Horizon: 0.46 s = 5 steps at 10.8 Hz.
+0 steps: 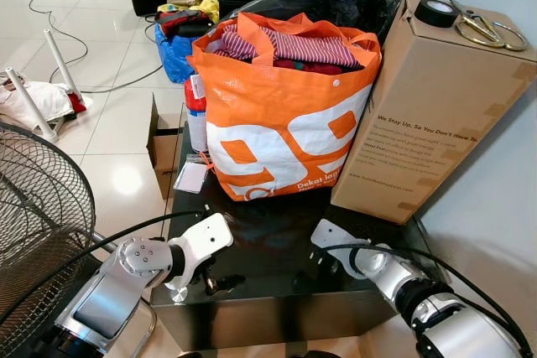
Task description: Hang keys on a hook
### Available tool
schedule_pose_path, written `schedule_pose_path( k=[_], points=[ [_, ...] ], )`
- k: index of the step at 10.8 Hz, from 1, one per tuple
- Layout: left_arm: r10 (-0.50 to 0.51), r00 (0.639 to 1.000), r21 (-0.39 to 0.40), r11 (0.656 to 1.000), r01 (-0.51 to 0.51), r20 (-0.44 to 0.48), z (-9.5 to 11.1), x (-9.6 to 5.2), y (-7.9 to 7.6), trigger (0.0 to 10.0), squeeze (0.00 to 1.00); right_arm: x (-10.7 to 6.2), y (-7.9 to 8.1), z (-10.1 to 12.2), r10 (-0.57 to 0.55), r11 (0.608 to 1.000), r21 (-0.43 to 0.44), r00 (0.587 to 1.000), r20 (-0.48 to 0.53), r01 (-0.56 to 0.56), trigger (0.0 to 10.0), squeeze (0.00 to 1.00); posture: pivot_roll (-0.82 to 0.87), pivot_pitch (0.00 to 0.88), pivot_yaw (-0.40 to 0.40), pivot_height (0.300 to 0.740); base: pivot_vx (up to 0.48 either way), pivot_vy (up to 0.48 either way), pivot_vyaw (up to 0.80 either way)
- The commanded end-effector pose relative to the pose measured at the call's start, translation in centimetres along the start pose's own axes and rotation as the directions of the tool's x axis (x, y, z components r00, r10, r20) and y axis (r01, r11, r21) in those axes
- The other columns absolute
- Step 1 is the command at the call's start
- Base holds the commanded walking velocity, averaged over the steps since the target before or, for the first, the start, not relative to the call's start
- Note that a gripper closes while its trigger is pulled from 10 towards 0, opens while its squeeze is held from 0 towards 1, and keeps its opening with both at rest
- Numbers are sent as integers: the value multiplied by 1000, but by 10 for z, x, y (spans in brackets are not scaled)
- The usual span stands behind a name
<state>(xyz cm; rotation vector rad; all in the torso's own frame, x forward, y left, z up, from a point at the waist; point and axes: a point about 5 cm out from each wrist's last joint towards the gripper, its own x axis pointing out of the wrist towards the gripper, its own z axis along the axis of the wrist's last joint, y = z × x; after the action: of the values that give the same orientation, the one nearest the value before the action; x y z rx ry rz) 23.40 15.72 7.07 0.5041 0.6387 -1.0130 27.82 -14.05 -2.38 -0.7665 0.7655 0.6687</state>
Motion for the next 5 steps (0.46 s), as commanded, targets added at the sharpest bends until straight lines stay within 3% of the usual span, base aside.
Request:
schedule_pose_path(
  k=[1, 2, 3, 5],
  points=[
    [-13, 1000, 10, 1000, 13, 0, 2, -1, -3, 10000, 675, -1, 1, -7, -4, 1000, 16, 1000, -25, 4, 2745, 0, -17, 0, -88, 740, 0, 0, 0],
    [-14, 1000, 9, 1000, 14, -2, 1, -2, -3, 10000, 675, 0, 2, -8, -6, 1000, 19, 1000, -29, 7, 2078, 0, -11, 0, -88, 740, 0, 0, 0],
    [-16, 1000, 7, 1000, 16, -8, 0, -4, -4, 10000, 675, 0, 2, -11, -32, 999, 19, 999, -43, 33, 549, 0, -6, 0, -87, 740, 0, 0, 0],
    [-21, 1000, 6, 1000, 22, -17, -1, -6, -5, 10000, 675, -1, 2, -12, -46, 998, 41, 998, -51, 48, 0, 0, -7, 0, -79, 740, 0, 0, 0]
  ],
)
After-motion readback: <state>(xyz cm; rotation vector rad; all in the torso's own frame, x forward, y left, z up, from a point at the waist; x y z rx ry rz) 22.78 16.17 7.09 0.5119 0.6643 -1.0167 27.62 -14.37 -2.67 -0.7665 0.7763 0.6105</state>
